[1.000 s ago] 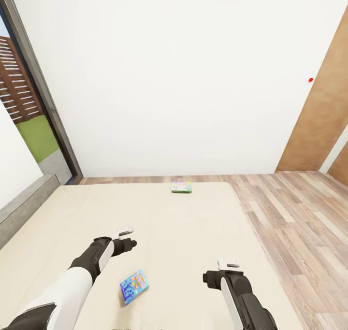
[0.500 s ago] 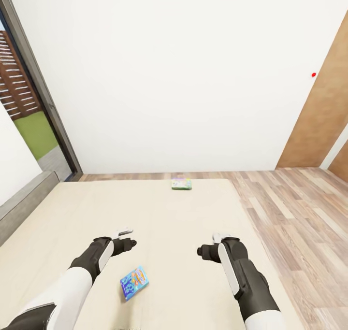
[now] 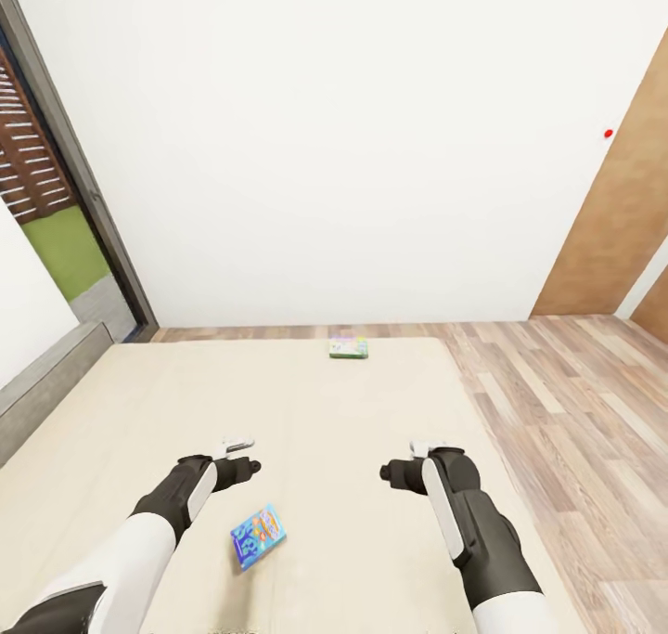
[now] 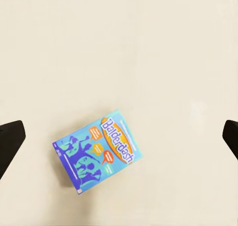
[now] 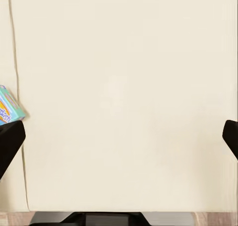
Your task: Put all the toys in the child's room - the three board games (two on the bed and one on the table), the two jigsaw puzzles on the table, and the tennis ball on the table - inside the toy box on the table in the child's room.
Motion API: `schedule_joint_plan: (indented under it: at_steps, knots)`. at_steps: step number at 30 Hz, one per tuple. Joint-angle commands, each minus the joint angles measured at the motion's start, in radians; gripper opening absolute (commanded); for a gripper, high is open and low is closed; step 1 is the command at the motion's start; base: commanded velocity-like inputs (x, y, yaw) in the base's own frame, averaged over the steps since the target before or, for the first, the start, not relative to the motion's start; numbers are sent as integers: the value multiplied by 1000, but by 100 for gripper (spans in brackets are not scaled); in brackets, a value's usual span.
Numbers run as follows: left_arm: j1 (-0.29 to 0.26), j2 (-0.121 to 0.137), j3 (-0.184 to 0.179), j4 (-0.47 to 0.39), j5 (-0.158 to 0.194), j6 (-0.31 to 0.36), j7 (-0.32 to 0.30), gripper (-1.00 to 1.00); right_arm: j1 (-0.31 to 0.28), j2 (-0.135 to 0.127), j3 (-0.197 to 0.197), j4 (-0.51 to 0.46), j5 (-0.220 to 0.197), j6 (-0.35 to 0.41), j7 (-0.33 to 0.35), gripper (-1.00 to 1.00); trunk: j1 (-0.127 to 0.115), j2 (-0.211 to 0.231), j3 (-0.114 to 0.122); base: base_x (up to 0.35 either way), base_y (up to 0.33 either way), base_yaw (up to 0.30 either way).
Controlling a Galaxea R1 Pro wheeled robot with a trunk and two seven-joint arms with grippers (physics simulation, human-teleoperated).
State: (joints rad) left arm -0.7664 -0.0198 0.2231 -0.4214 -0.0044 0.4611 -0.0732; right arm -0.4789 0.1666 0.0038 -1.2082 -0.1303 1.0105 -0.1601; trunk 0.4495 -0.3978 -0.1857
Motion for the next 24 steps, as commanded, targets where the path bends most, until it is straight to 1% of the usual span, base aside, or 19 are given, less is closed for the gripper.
schedule_joint_plan:
  at_steps: [1, 9, 16, 24]
  knots:
    - [-1, -1, 6, -2, -1, 6, -4, 100, -1, 0, 0, -4, -11, 3, -10, 100, 1, -2, -4, 0, 0, 0]
    - [-1, 0, 8, -2, 0, 4, -4, 100, 0, -4, 2, -16, -11, -2, -8, 100, 1, -2, -8, 1, 0, 5]
    - [-1, 0, 9, -2, 0, 0, -4, 100, 0, -2, 4, -16, -9, -7, -9, 100, 1, -2, -7, 59, 0, 140]
    - [-1, 1, 9, -4, 0, -2, -4, 100, 0, -4, 3, -13, -9, -24, -9, 100, 1, -2, -7, 32, 0, 26]
